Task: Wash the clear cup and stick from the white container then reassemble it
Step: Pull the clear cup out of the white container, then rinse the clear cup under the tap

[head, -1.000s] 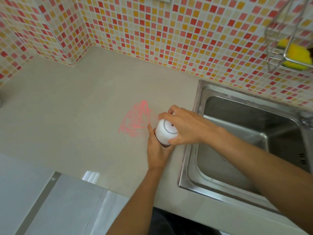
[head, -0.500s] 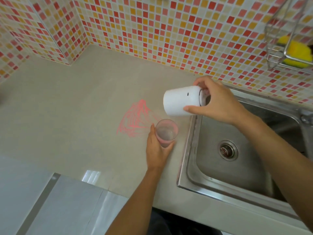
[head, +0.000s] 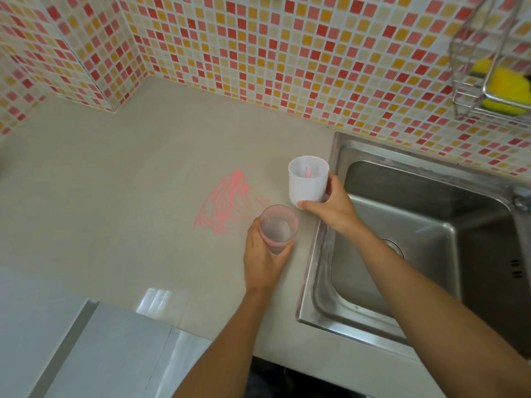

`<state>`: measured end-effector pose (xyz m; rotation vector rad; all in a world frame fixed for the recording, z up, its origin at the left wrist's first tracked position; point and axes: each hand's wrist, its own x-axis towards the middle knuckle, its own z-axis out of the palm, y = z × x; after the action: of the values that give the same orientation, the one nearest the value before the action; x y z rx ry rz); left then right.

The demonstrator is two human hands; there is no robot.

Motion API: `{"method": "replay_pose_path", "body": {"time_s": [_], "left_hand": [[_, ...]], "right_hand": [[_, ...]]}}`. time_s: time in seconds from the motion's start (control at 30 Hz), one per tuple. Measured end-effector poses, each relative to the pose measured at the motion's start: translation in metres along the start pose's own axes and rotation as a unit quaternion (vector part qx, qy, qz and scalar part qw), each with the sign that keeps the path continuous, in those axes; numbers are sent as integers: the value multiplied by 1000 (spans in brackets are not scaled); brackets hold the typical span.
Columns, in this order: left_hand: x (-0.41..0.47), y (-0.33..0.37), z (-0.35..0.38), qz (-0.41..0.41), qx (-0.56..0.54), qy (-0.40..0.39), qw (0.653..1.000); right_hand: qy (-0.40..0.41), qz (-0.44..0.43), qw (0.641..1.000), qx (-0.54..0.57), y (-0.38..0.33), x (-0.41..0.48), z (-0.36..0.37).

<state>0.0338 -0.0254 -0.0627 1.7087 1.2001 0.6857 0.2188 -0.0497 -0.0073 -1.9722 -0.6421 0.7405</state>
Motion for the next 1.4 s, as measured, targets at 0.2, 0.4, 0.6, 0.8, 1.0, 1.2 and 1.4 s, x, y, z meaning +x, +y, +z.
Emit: {"method": "replay_pose_path", "body": {"time_s": [0.2, 0.4, 0.6, 0.8, 1.0, 1.2, 1.4], "left_hand": [[1, 1, 0, 1, -9, -5, 1000], [1, -1, 0, -4, -8, -8, 1000], [-4, 2, -4, 18, -11, -28, 999], [-25, 15, 2, 92, -5, -128, 988], [-47, 53, 52, 149, 29, -214, 965], [-53, 77, 115, 281, 156, -263, 909], [-57, 81, 160, 368, 331, -229, 838]], "right_hand": [[-3, -7, 1000, -10, 22, 6, 15], [-12, -43, 998, -51, 30, 4, 14], [56, -55, 985, -155, 64, -65, -16], [13, -16, 946, -322, 140, -162, -64], [14, 66, 935, -349, 182, -172, -116], [19, 143, 907, -396, 226, -179, -195], [-13, 133, 894, -427, 250, -174, -226]]}}
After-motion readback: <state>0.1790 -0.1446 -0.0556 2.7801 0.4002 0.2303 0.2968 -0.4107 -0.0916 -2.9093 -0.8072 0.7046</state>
